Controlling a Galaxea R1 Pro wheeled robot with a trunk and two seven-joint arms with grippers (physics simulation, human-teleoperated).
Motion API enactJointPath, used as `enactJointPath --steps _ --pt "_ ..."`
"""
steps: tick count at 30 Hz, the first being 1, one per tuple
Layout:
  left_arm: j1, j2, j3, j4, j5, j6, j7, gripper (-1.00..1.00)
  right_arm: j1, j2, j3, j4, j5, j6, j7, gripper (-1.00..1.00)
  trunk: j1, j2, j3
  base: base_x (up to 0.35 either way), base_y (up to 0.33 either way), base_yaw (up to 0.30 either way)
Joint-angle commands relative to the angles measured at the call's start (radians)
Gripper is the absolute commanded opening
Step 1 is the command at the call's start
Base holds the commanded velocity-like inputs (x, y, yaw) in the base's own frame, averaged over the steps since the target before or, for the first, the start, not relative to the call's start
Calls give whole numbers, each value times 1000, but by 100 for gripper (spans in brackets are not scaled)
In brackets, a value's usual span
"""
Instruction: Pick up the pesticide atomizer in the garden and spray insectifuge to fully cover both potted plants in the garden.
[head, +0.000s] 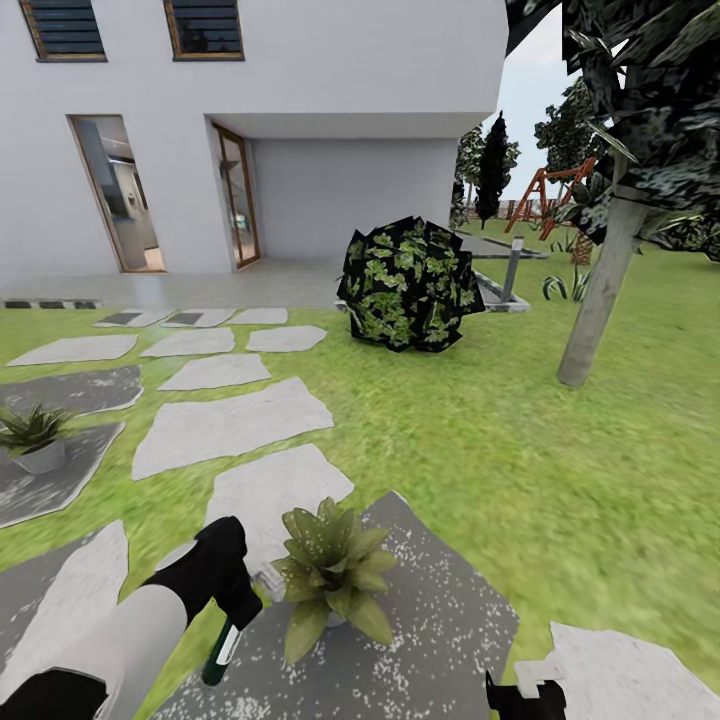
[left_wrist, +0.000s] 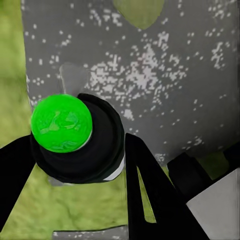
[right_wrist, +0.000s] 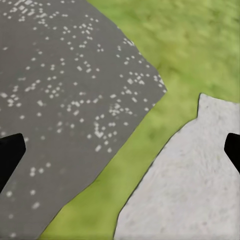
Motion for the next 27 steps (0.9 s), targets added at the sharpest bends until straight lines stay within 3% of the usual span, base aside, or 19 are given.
enactJointPath --steps 1,9,17,27 --pt "3 -1 -4 -1 -12 2 -10 -100 -1 0 -8 1 11 -3 -3 100 0 0 -1 0 0 0" --pt "66 -2 -9 14 -17 -9 -10 -100 -1 0 -8 1 11 -3 -3 100 0 0 -1 0 0 0" --pt "36 -3 -7 0 -14 0 -13 -100 -1 -1 -8 1 11 -3 -3 100 0 0 -1 0 0 0" --pt "59 -2 -7 16 -15 -9 -8 -100 -1 -1 -8 0 11 -3 -3 100 0 0 -1 0 0 0"
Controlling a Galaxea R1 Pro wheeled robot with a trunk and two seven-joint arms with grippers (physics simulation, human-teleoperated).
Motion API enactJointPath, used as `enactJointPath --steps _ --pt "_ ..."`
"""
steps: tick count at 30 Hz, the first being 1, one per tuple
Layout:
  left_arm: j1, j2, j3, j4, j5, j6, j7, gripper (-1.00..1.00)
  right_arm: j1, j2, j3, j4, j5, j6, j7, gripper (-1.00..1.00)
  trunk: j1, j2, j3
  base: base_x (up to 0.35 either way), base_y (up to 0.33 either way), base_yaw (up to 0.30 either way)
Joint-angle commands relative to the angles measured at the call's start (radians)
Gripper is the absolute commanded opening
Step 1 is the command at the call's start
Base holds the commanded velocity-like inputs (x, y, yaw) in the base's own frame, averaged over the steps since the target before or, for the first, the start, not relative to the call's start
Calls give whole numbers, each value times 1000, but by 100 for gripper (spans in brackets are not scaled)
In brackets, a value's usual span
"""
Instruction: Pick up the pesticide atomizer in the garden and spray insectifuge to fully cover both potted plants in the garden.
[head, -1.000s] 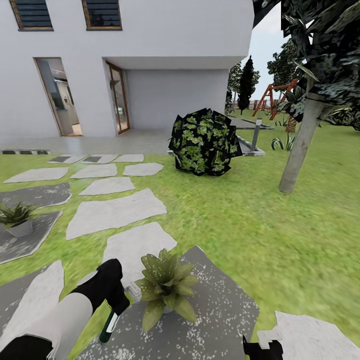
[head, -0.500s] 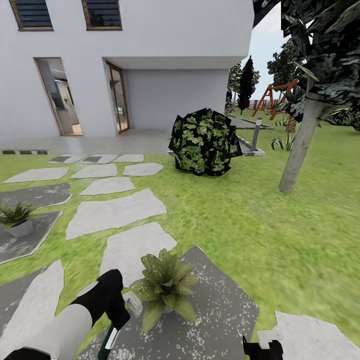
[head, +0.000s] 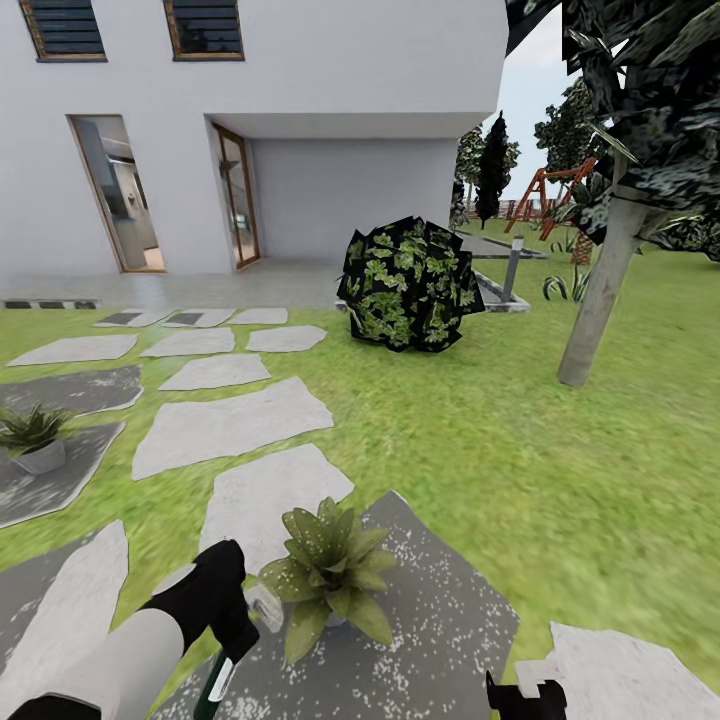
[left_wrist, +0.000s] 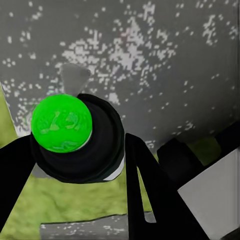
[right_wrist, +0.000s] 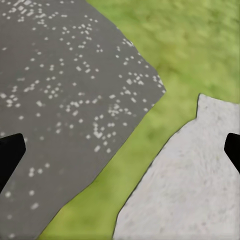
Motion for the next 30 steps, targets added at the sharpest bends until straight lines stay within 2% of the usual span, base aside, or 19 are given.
enactJointPath --steps 1,17,24,30 --pt "2 0 -2 -3 -9 4 -10 -100 -1 0 -8 1 11 -3 -3 100 0 0 -1 0 0 0" --pt "-3 -1 0 -18 -11 8 -7 -100 -1 1 -8 1 11 -3 -4 100 0 0 -1 16 -23 4" --pt "-2 -1 0 -13 -10 8 -6 -100 -1 3 -8 1 11 -3 -4 100 0 0 -1 -49 -220 232" --pt "1 0 0 -5 -10 8 -5 -100 -1 5 -8 1 11 -3 -4 100 0 0 -1 -37 -34 276"
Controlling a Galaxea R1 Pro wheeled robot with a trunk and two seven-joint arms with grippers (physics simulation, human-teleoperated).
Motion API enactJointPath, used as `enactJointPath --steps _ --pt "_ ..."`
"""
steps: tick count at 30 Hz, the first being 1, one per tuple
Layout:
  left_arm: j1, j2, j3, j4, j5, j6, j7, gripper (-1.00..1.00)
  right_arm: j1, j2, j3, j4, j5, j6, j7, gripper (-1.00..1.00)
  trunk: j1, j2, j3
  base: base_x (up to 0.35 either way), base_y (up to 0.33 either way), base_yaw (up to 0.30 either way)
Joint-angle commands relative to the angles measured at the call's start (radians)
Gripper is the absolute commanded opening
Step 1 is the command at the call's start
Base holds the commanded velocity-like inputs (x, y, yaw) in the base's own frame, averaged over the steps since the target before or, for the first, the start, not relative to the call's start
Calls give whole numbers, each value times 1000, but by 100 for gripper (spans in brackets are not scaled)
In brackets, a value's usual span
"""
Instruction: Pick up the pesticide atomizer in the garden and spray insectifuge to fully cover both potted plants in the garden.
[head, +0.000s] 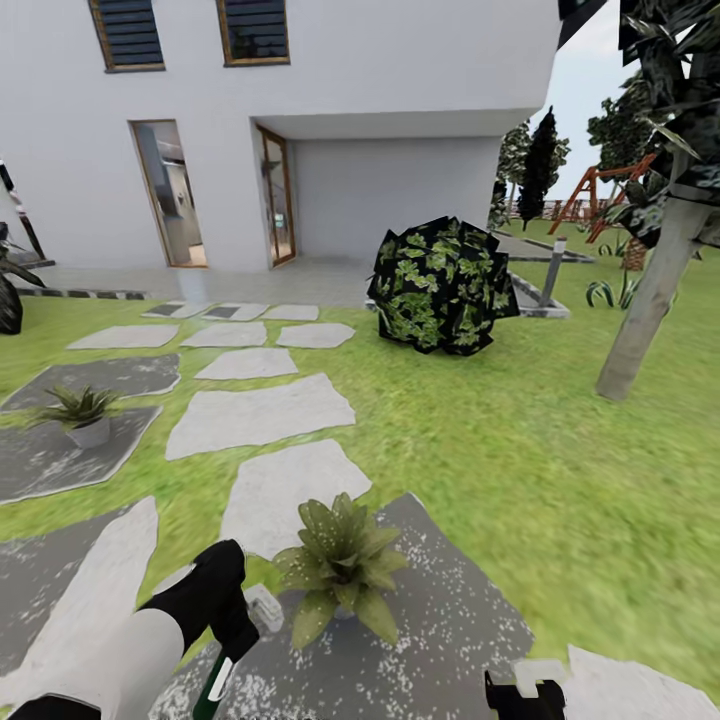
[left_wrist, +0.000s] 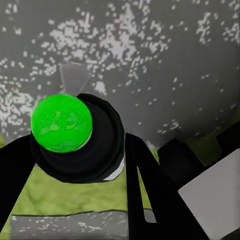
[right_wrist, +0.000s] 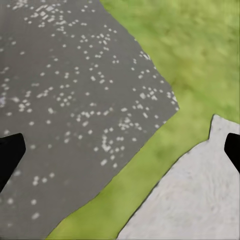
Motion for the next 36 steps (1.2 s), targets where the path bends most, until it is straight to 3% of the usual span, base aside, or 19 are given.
enactJointPath --steps 1,10,25,36 --pt "0 1 -4 -2 -9 2 -9 -100 -1 0 -8 1 11 -3 -3 100 0 0 -1 -2 -2 277" --pt "2 2 -5 0 -9 2 -10 -100 -1 1 -8 1 11 -3 -2 100 0 0 -1 0 0 251" --pt "3 9 -3 1 -9 2 -7 -100 -1 -3 -8 1 12 -3 0 100 0 0 -1 6 -119 11" --pt "11 4 -3 2 -7 2 -9 -100 -1 -3 -8 1 12 -3 -1 100 0 0 -8 60 -60 119"
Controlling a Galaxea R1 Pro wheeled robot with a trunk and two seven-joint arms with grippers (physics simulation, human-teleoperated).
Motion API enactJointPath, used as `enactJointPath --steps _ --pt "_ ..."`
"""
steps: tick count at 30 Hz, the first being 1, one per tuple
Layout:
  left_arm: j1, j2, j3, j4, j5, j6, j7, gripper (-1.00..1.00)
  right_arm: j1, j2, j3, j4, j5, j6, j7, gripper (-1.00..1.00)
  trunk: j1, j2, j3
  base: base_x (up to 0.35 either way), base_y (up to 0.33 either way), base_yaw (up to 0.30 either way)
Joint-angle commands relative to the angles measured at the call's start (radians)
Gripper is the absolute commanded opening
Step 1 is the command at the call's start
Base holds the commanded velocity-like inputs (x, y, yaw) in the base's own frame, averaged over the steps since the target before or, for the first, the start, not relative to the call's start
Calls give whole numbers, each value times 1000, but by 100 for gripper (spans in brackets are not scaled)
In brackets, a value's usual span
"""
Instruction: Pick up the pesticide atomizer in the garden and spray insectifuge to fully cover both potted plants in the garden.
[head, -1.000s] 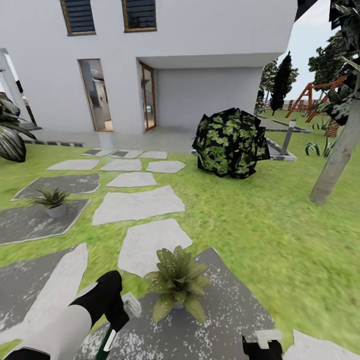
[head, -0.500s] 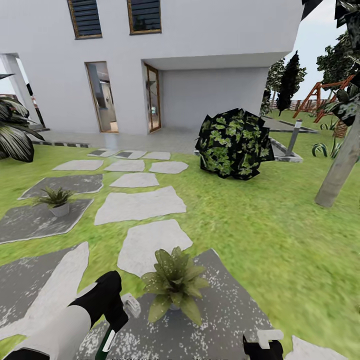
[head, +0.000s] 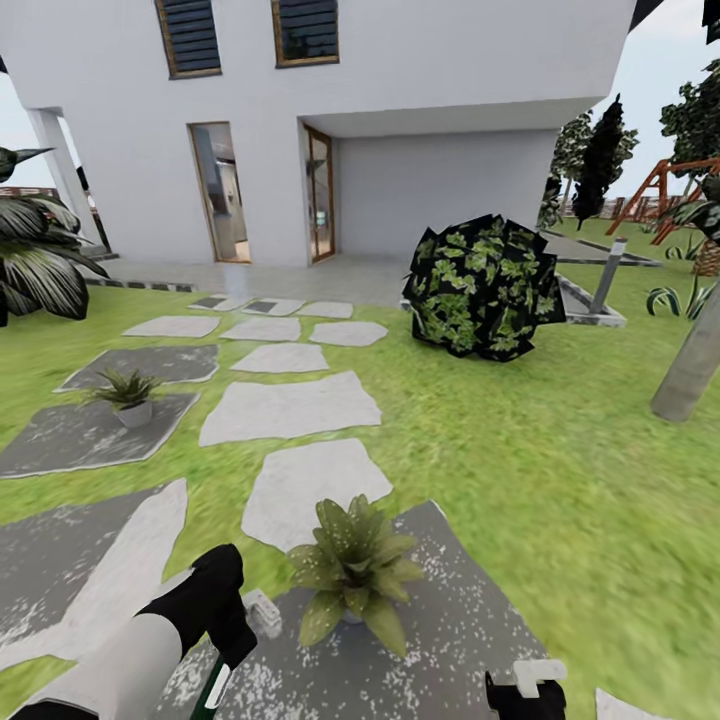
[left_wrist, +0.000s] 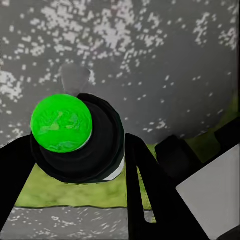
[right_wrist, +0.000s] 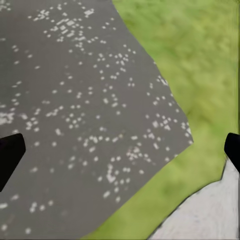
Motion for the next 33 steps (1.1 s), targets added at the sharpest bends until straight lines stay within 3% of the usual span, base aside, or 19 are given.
enactJointPath --steps 1,8,13,18,24,33 --pt "0 1 -4 -2 -9 3 -10 -100 -1 0 -8 1 11 -3 -2 100 0 0 -1 186 -200 10" --pt "0 2 -4 -2 -10 3 -10 -100 -1 1 -8 1 11 -3 -3 100 0 0 -1 183 -205 17" --pt "2 5 -4 -1 -8 3 12 -100 -1 2 -8 1 11 -3 -4 100 0 0 -1 148 -145 240" --pt "50 1 -4 17 -4 2 43 -100 -1 2 -8 1 11 -3 -3 100 0 0 -1 12 -8 254" --pt "52 1 2 6 2 1 44 -100 -1 1 -8 1 11 -3 -3 100 0 0 -1 -1 -44 28" --pt "52 -1 7 0 2 1 44 -100 -1 0 -8 1 11 -3 -4 100 0 0 -1 -51 -258 0"
